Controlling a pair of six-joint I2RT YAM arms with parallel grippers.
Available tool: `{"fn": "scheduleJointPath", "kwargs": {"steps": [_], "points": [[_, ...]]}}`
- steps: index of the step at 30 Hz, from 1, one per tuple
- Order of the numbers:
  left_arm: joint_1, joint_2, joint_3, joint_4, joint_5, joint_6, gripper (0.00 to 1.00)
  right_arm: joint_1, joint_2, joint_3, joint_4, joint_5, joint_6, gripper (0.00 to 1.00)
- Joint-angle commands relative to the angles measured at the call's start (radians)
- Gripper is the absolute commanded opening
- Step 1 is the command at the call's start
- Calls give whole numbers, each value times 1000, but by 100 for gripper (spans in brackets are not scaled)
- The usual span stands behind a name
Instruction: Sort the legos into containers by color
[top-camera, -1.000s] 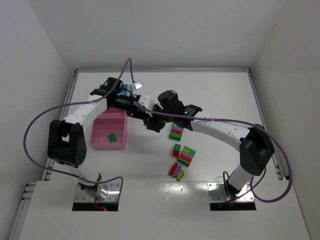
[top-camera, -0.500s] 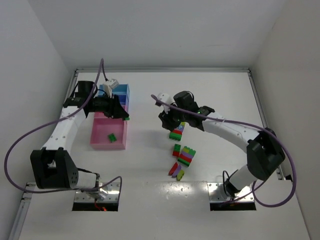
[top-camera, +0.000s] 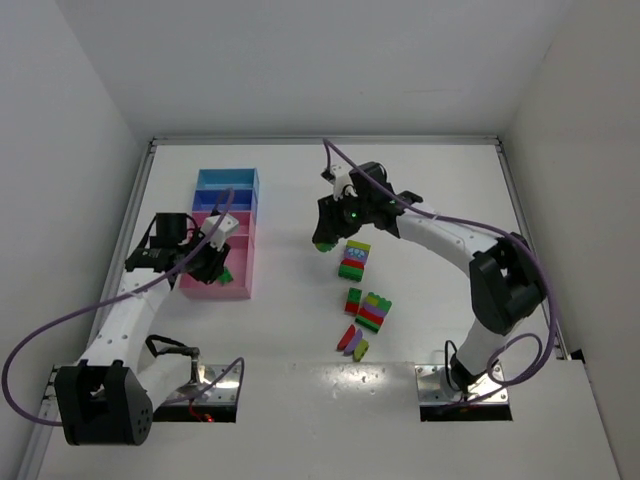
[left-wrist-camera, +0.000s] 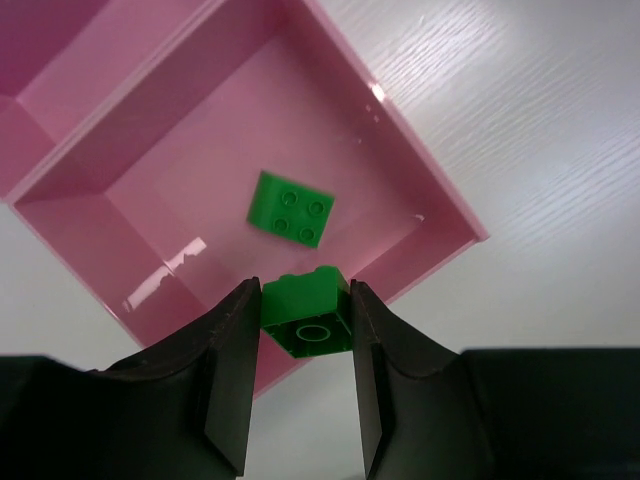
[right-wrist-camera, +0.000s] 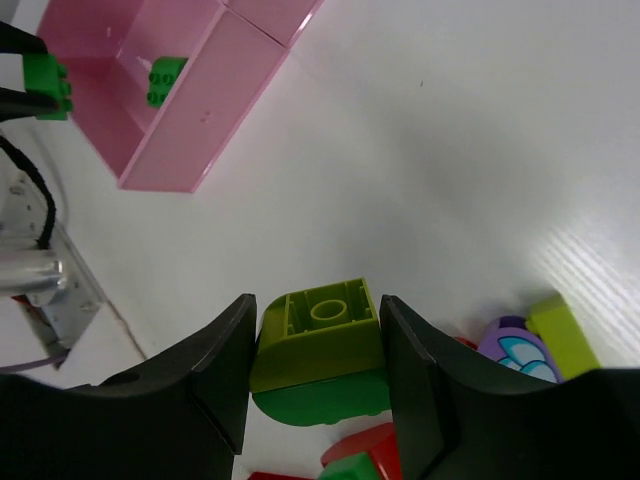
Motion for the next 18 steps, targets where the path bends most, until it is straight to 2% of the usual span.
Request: {"fn": "scheduleJointPath", "kwargs": {"steps": [1, 3, 6, 7, 9, 15, 18], "points": [[-7, -1, -21, 76, -84, 60, 24, -16, 0, 43, 14, -59, 127, 0], [-7, 11, -32, 88, -84, 71, 26, -25, 0, 43, 23, -59, 176, 0], [-7, 39, -41, 100, -84, 84, 45, -47, 9, 34, 34, -59, 255, 0], [-7, 48, -41, 100, -84, 96, 57, -56, 9, 25, 43, -71, 272, 0], [-7, 62, -41, 109, -95, 106, 63, -66, 9, 16, 52, -71, 303, 0], [-7, 73, -41, 128, -104, 140, 69, -100, 18, -4, 72, -91, 469, 0], [-19, 4, -41, 158, -42, 118, 69, -110, 27, 5, 9, 4, 536, 0]]}}
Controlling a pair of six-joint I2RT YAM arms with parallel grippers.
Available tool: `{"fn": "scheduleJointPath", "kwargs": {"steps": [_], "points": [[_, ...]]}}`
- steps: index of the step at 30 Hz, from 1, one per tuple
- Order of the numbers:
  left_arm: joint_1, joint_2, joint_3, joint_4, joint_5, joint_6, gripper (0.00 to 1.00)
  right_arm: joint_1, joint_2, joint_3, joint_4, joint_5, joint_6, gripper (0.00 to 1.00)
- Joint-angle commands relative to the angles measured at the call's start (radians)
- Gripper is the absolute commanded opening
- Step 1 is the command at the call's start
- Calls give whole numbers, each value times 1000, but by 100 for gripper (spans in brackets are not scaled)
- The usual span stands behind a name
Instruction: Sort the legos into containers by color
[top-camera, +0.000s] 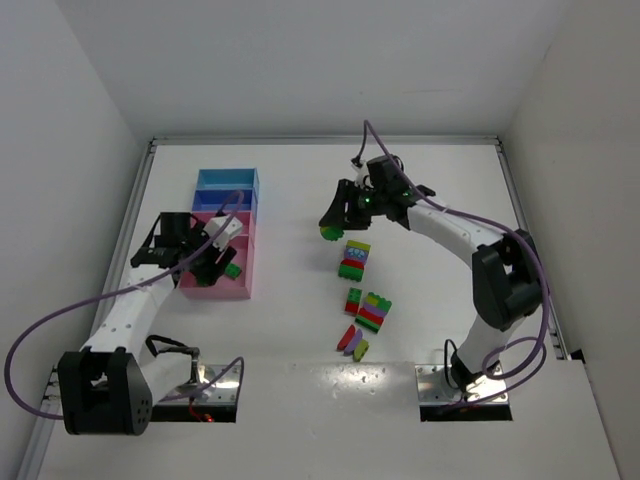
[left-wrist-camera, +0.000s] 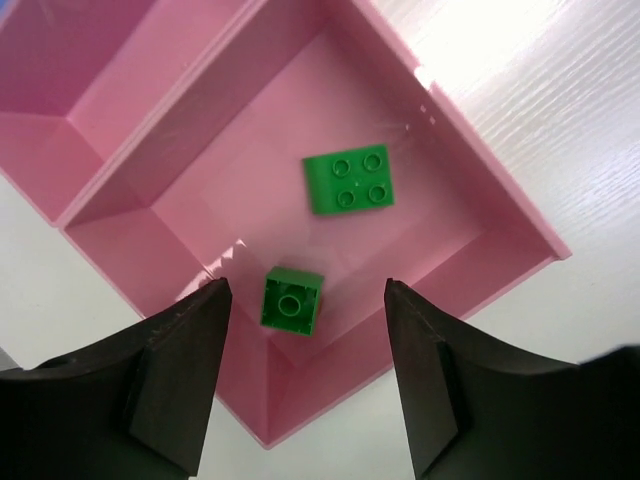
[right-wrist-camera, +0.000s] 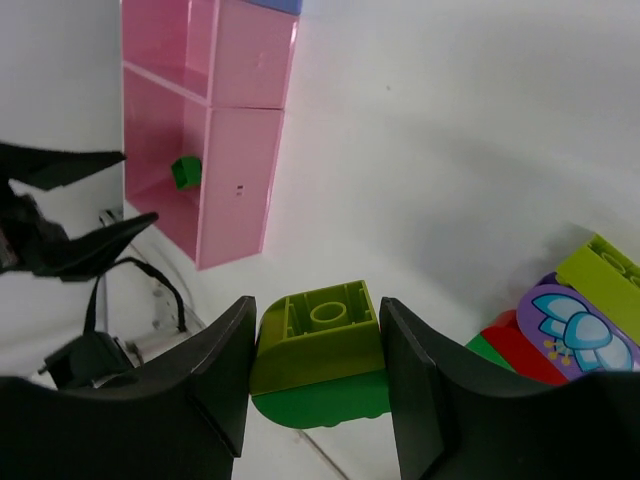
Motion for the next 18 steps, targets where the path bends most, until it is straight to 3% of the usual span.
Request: {"fn": "scheduleJointPath", "kwargs": {"steps": [1, 4, 5, 7, 9, 12, 18], "points": [[-13, -131, 1, 98, 124, -46, 71, -16, 12, 7, -44, 94, 181, 0], [-25, -233, 12, 166, 247, -193, 83, -26, 12, -4, -29, 103, 255, 0], [-35, -233, 22, 187, 286, -323, 83, -26, 3, -4, -29, 103, 277, 0], [-44, -215, 47, 230, 421, -437, 83, -26, 2, -14, -17, 103, 343, 0], [-77, -155, 84, 284, 465, -606, 83, -26, 2, -14, -4, 103, 381, 0], [-142, -92, 127, 374, 474, -770, 83, -26, 13, 30, -43, 167, 441, 0], [-313, 17, 226, 499, 310, -971, 83, -6, 45, 156, -155, 332, 481, 0]]}}
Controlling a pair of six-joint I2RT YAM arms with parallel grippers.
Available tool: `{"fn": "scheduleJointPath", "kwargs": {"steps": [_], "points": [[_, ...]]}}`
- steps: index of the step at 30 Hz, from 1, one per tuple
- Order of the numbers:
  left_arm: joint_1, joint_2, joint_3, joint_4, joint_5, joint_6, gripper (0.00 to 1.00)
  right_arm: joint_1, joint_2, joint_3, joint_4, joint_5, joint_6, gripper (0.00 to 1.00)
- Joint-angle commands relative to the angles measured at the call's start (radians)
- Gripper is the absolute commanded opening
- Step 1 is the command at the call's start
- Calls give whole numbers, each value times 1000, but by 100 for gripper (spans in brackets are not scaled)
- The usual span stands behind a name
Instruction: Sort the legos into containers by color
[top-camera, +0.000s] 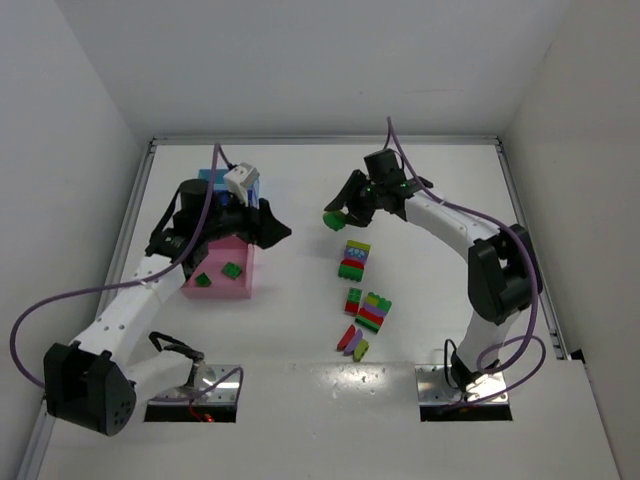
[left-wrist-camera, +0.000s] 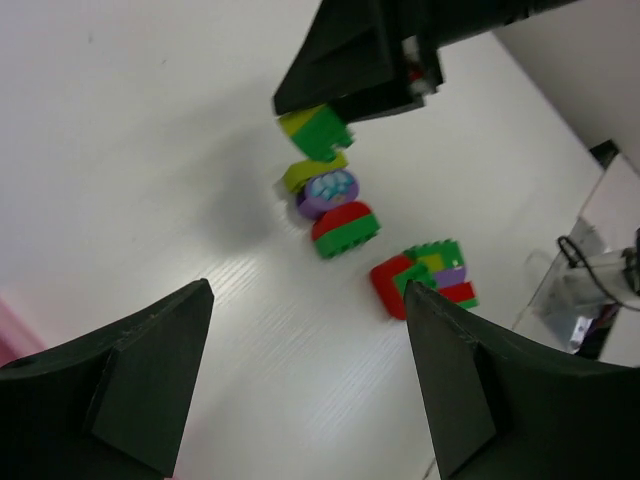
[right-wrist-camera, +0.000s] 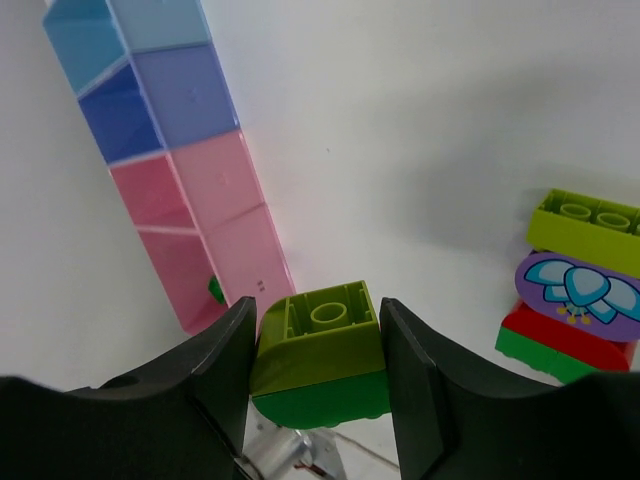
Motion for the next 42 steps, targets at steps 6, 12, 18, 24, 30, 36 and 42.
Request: {"fn": "scheduleJointPath", "kwargs": {"steps": [6, 12, 18, 24, 30, 36, 42], "points": [[-192, 169, 136, 262, -212, -308, 85, 6, 2, 132, -58, 138, 89, 0], [-212, 271, 150, 284, -281, -396, 85, 6, 20, 169, -78, 124, 110, 0], [-221, 334, 221, 275, -339, -359, 83, 15, 29, 178, -78, 89, 142, 0], [-221, 354, 242, 275, -320, -359, 83, 24, 47, 178, -78, 66, 162, 0], [-230, 384, 242, 275, -319, -350, 83, 34, 66, 188, -69, 57, 171, 0], [-230, 394, 242, 275, -319, -340, 83, 34, 66, 197, -55, 29, 171, 0], [-239, 403, 233, 275, -319, -340, 83, 43, 66, 197, -44, 20, 171, 0]]}}
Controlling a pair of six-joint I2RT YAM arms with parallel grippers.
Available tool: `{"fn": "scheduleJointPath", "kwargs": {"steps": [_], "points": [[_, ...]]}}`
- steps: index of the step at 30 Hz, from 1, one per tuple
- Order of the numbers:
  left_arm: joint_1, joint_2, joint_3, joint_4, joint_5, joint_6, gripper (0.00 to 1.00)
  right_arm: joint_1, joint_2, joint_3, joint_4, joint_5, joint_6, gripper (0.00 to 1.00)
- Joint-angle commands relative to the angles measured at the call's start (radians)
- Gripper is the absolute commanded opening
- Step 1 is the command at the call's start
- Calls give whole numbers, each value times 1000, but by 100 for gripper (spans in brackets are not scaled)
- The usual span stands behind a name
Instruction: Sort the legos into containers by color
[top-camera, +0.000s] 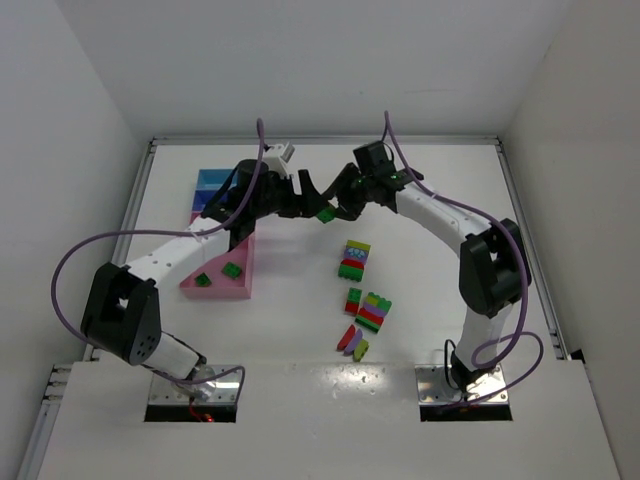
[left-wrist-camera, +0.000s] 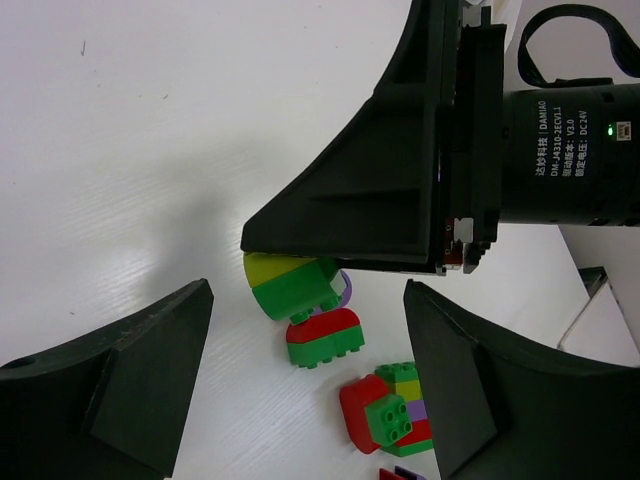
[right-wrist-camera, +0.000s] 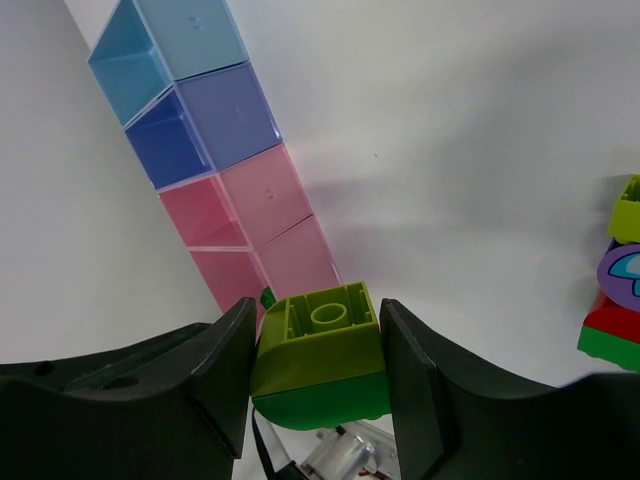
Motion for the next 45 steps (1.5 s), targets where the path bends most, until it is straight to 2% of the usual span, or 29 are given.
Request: {"fn": "scheduleJointPath", "kwargs": {"steps": [1, 7, 11, 25, 37, 45], "points": [[-14, 0, 22, 33, 9, 7, 83, 8, -8, 47, 28, -23, 19, 0], [-14, 10, 2, 42, 9, -2, 78, 8, -26, 56, 28, -32, 19, 0], [-14, 19, 2, 51, 9, -2, 66, 8, -26, 57, 28, -41, 19, 0], [-14, 37, -9, 51, 9, -11, 61, 17, -44, 66, 28, -52, 19, 0], [-14, 26, -84, 51, 9, -31, 31, 7, -54, 84, 10, -30, 9, 0], [-14, -33, -149, 51, 19, -31, 26, -21, -54, 75, 0, 31, -11, 0]]}}
